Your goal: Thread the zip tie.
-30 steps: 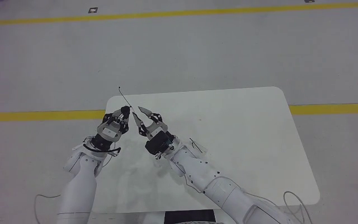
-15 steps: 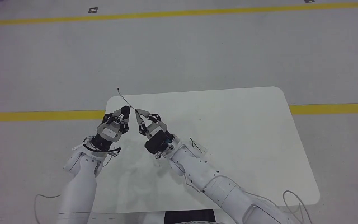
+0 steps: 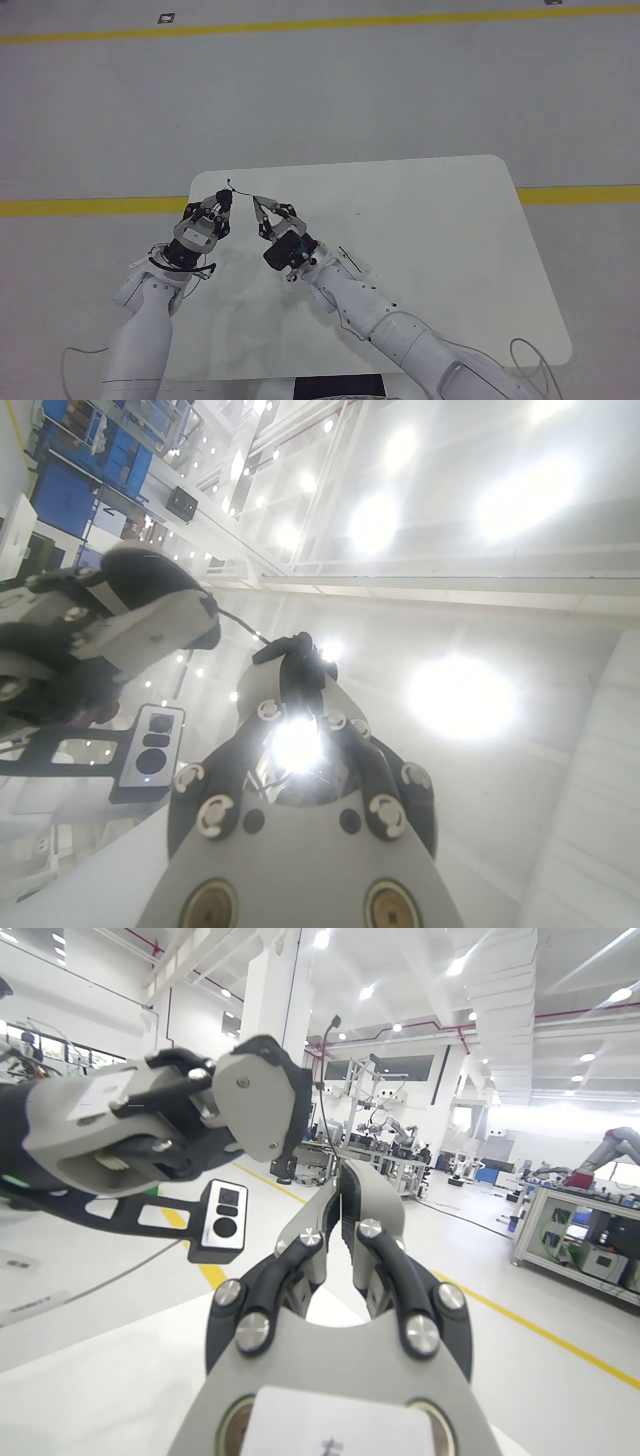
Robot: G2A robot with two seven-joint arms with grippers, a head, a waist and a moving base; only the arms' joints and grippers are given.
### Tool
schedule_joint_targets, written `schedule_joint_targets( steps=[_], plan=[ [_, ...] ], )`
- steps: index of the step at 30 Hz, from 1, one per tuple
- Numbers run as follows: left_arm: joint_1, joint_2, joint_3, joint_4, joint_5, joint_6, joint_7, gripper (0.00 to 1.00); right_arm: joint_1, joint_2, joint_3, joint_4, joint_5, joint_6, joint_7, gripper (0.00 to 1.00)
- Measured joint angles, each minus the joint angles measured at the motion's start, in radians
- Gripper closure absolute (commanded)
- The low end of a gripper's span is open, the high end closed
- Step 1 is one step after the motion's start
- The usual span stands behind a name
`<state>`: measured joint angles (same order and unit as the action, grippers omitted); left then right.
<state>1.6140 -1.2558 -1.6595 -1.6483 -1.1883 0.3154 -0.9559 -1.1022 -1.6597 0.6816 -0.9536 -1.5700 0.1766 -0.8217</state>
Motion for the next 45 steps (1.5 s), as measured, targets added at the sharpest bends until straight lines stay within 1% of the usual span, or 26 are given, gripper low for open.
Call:
schedule_joint_targets(
  steps=[11,21,22,23,24,27,30,33,35,37,40,43,44,45],
  plan=[
    [0.0,0.0,0.0,0.0,0.0,0.0,0.0,1.0,-0.005,0.027,-0.014,0.002,0.0,0.044,0.089,1.0],
    [0.0,0.0,0.0,0.0,0.0,0.0,0.0,1.0,-0.013,0.043,-0.018,-0.025,0.0,0.054,0.105,1.0],
    [0.0,0.0,0.0,0.0,0.0,0.0,0.0,1.0,-0.014,0.045,-0.017,-0.028,0.0,0.054,0.106,0.63],
    [0.0,0.0,0.0,0.0,0.0,0.0,0.0,1.0,-0.016,0.046,-0.016,-0.031,0.0,0.056,0.108,0.37],
    [0.0,0.0,0.0,0.0,0.0,0.0,0.0,1.0,-0.019,0.047,-0.015,-0.035,0.0,0.058,0.11,0.0],
    [0.0,0.0,0.0,0.0,0.0,0.0,0.0,1.0,-0.028,0.052,-0.002,-0.047,0.0,0.074,0.111,0.0],
    [0.0,0.0,0.0,0.0,0.0,0.0,0.0,1.0,-0.035,0.063,0.021,-0.062,0.0,0.095,0.098,0.0],
    [0.0,0.0,0.0,0.0,0.0,0.0,0.0,1.0,-0.047,0.081,0.055,-0.086,0.0,0.103,0.086,0.0],
    [0.0,0.0,0.0,0.0,0.0,0.0,0.0,1.0,-0.061,0.095,0.085,-0.111,0.0,0.094,0.079,0.0],
    [0.0,0.0,0.0,0.0,0.0,0.0,0.0,1.0,-0.074,0.109,0.114,-0.133,0.0,0.071,0.072,0.0],
    [0.0,0.0,0.0,0.0,0.0,0.0,0.0,1.0,-0.098,0.137,0.166,-0.173,0.0,0.008,0.065,0.0],
    [0.0,0.0,0.0,0.0,0.0,0.0,0.0,1.0,-0.117,0.168,0.215,-0.213,0.0,-0.066,0.067,0.0],
    [0.0,0.0,0.0,0.0,0.0,0.0,0.0,1.0,-0.125,0.178,0.231,-0.228,0.0,-0.111,0.072,0.0],
    [0.0,0.0,0.0,0.0,0.0,0.0,0.0,1.0,-0.127,0.181,0.236,-0.234,0.0,-0.138,0.074,0.0]
  ],
)
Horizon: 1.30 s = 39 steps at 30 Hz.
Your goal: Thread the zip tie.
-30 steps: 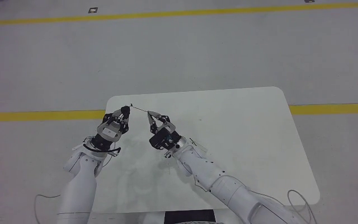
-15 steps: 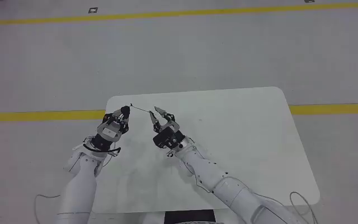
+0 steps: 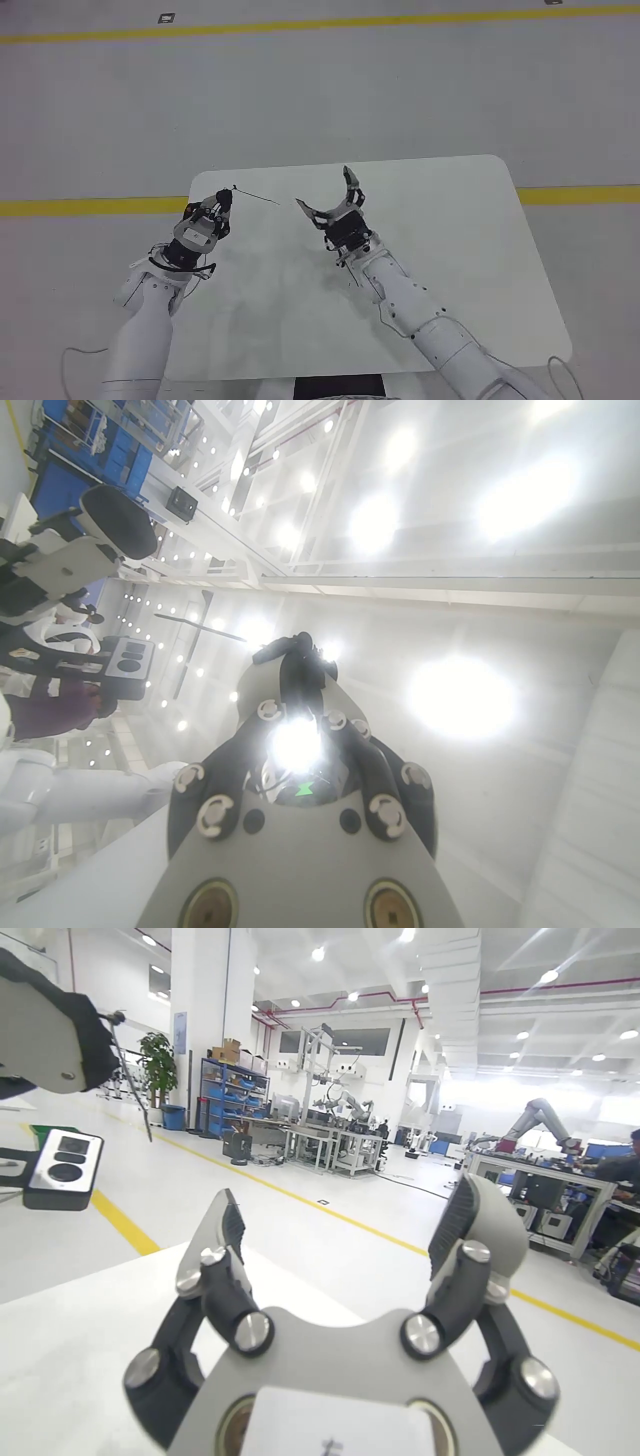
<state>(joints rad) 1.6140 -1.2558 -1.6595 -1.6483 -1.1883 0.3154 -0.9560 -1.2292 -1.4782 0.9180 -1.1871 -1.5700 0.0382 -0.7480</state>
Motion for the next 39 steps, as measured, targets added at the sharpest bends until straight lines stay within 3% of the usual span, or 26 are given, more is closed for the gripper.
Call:
schedule_joint_targets(
  steps=[11,19,22,27,31,34,39],
  plan=[
    [0.0,0.0,0.0,0.0,0.0,0.0,0.0,1.0,-0.005,0.0,0.003,-0.007,0.013,0.002,0.008,0.0],
    [0.0,0.0,0.0,0.0,0.0,0.0,0.0,1.0,-0.04,0.029,0.128,-0.069,0.149,-0.171,0.034,0.0],
    [0.0,0.0,0.0,0.0,0.0,0.0,0.0,1.0,-0.059,0.039,0.174,-0.106,0.221,-0.259,0.058,0.0],
    [0.0,0.0,0.0,0.0,0.0,0.0,0.0,1.0,-0.078,0.05,0.203,-0.144,0.296,-0.377,0.115,0.0],
    [0.0,0.0,0.0,0.0,0.0,0.0,0.0,1.0,-0.089,0.055,0.171,-0.175,0.399,-0.378,0.152,0.0],
    [0.0,0.0,0.004,-0.003,0.001,-0.002,0.005,1.0,-0.088,0.055,0.173,-0.174,0.382,-0.378,0.15,0.0],
    [0.014,0.001,0.049,-0.023,0.029,0.001,0.011,1.0,-0.088,0.055,0.174,-0.174,0.382,-0.378,0.15,0.0]
  ],
)
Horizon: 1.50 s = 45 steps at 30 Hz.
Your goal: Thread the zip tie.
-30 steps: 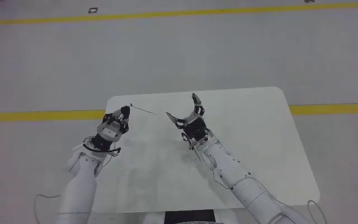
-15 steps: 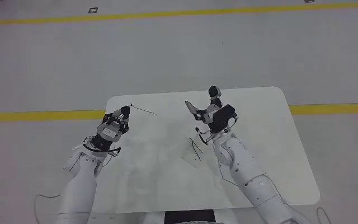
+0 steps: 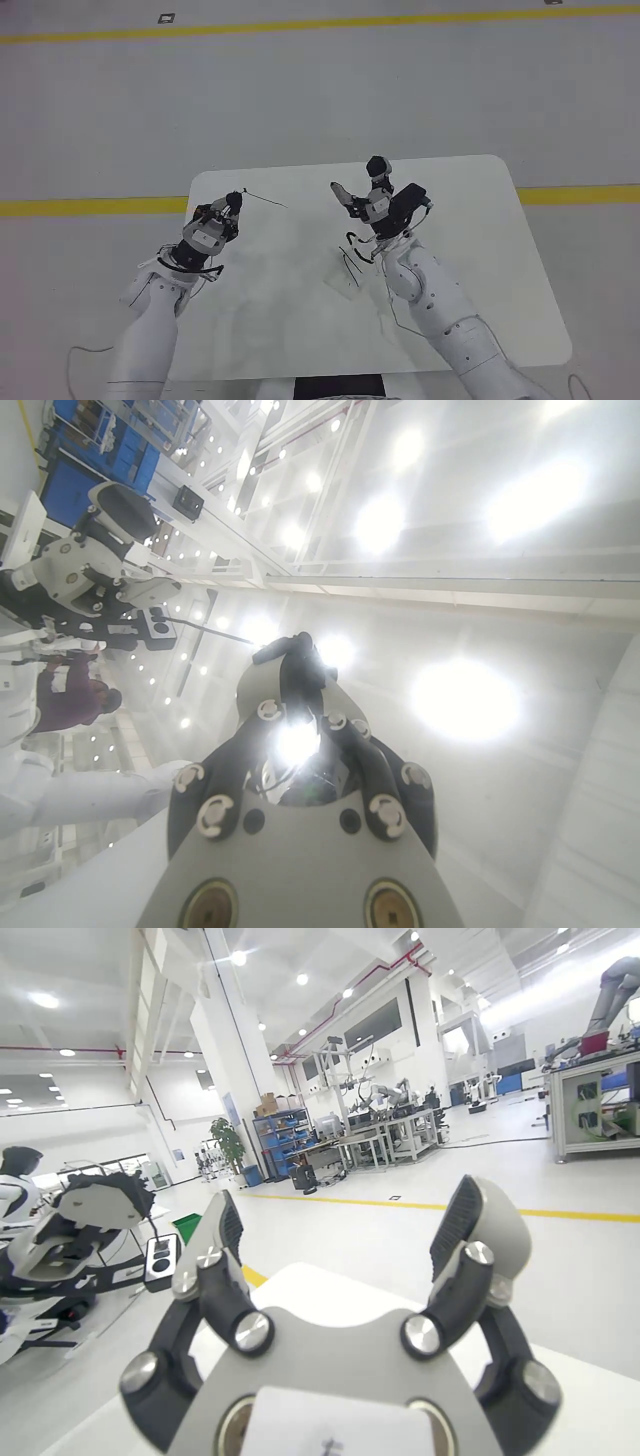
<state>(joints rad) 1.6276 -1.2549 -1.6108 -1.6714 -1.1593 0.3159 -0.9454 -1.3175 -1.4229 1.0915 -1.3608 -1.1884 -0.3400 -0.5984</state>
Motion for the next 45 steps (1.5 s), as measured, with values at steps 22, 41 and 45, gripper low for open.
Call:
schedule_joint_targets(
  steps=[22,41,45],
  plan=[
    [0.024,0.017,0.02,0.016,0.057,-0.001,-0.004,1.0,0.0,0.0,0.0,0.0,0.0,0.0,0.0,0.0],
    [0.031,0.02,0.01,0.012,0.059,0.007,-0.014,1.0,0.0,0.0,0.0,0.0,0.0,0.0,0.0,0.0],
    [0.031,0.02,0.01,0.012,0.059,0.007,-0.014,1.0,0.0,0.0,0.0,0.0,0.0,0.0,0.0,0.0]
  ],
)
